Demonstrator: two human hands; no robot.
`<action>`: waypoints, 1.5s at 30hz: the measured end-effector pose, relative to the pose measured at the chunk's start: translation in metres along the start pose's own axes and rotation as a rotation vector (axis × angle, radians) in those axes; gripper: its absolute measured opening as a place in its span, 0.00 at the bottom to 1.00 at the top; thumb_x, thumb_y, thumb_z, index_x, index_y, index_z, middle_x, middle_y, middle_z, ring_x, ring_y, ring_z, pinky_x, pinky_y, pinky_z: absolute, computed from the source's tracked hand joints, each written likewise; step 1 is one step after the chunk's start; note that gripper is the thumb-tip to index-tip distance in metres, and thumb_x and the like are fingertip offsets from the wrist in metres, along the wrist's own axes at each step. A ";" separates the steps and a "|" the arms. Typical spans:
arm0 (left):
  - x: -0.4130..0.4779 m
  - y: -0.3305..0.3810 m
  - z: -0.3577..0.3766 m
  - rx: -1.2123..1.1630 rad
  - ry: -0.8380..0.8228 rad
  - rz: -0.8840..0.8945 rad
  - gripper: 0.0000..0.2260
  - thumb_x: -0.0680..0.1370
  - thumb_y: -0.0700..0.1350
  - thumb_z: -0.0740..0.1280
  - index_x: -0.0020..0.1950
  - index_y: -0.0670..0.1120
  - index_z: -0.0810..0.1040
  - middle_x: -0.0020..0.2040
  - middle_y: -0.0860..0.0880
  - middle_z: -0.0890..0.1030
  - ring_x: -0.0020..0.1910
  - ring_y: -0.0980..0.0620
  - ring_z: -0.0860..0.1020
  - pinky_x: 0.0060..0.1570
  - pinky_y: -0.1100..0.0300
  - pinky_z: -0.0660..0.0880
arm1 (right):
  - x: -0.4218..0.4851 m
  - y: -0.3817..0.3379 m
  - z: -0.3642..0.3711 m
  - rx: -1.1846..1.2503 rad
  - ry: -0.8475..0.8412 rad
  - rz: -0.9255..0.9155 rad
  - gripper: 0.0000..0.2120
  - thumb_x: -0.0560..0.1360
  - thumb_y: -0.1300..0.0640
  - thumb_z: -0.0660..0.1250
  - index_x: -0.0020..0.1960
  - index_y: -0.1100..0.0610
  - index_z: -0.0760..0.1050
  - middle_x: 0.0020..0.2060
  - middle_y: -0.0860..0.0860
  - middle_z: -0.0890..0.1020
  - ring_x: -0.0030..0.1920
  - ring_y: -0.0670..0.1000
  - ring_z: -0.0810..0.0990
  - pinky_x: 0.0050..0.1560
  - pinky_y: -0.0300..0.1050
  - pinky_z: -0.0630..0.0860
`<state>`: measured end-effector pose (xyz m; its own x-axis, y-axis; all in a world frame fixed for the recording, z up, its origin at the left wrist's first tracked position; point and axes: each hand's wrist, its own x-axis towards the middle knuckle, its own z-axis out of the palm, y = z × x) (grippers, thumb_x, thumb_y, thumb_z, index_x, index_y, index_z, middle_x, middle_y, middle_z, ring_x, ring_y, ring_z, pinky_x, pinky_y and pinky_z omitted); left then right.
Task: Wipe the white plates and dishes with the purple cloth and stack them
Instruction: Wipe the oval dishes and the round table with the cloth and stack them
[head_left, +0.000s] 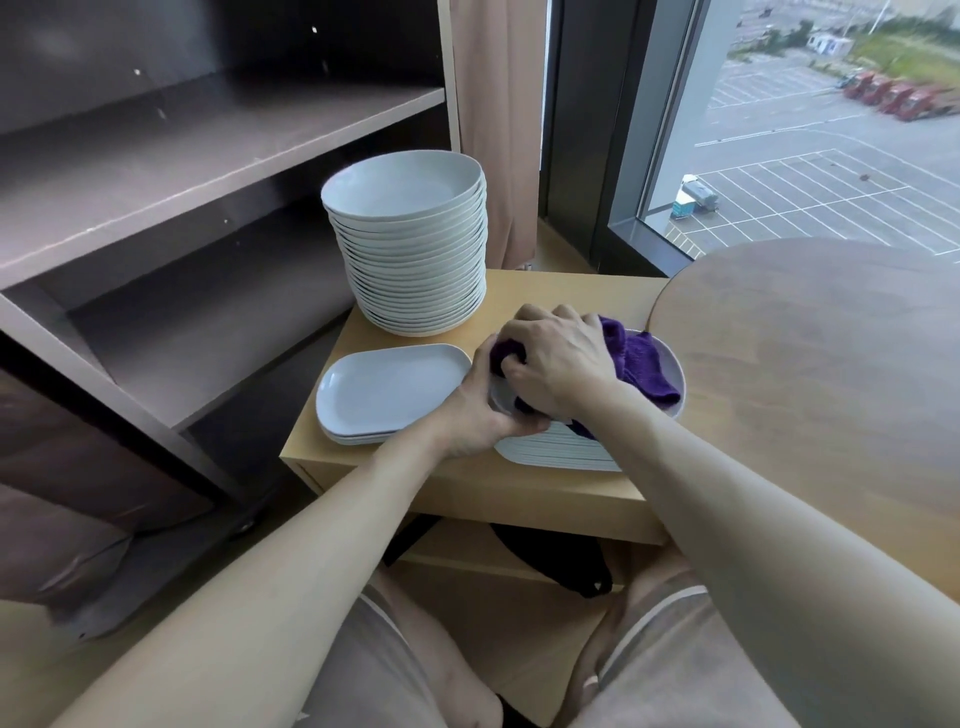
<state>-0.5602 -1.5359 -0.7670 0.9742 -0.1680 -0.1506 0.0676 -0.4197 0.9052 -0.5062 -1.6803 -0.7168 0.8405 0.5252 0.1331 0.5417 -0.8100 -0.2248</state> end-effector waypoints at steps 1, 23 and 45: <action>-0.001 0.000 0.000 0.002 -0.005 0.004 0.49 0.74 0.42 0.79 0.82 0.54 0.47 0.70 0.62 0.67 0.62 0.79 0.68 0.54 0.77 0.70 | 0.000 -0.004 -0.001 0.007 -0.013 -0.015 0.15 0.77 0.47 0.59 0.57 0.47 0.80 0.56 0.46 0.78 0.54 0.54 0.72 0.57 0.56 0.66; 0.000 -0.001 -0.004 -0.010 -0.025 -0.136 0.53 0.71 0.53 0.81 0.81 0.64 0.44 0.78 0.55 0.59 0.75 0.51 0.65 0.78 0.50 0.62 | -0.061 0.073 -0.040 -0.299 -0.108 0.051 0.14 0.76 0.44 0.56 0.39 0.49 0.74 0.44 0.45 0.76 0.48 0.55 0.74 0.49 0.52 0.64; 0.001 0.004 0.000 -0.132 -0.025 -0.158 0.51 0.76 0.40 0.76 0.82 0.60 0.42 0.76 0.57 0.62 0.74 0.52 0.63 0.72 0.58 0.62 | 0.003 -0.001 -0.006 -0.058 -0.010 0.010 0.12 0.77 0.50 0.63 0.55 0.53 0.81 0.52 0.51 0.76 0.50 0.56 0.73 0.50 0.52 0.68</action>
<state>-0.5594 -1.5375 -0.7637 0.9438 -0.1317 -0.3031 0.2483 -0.3226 0.9134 -0.5044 -1.6793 -0.7107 0.8460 0.5192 0.1213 0.5330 -0.8288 -0.1701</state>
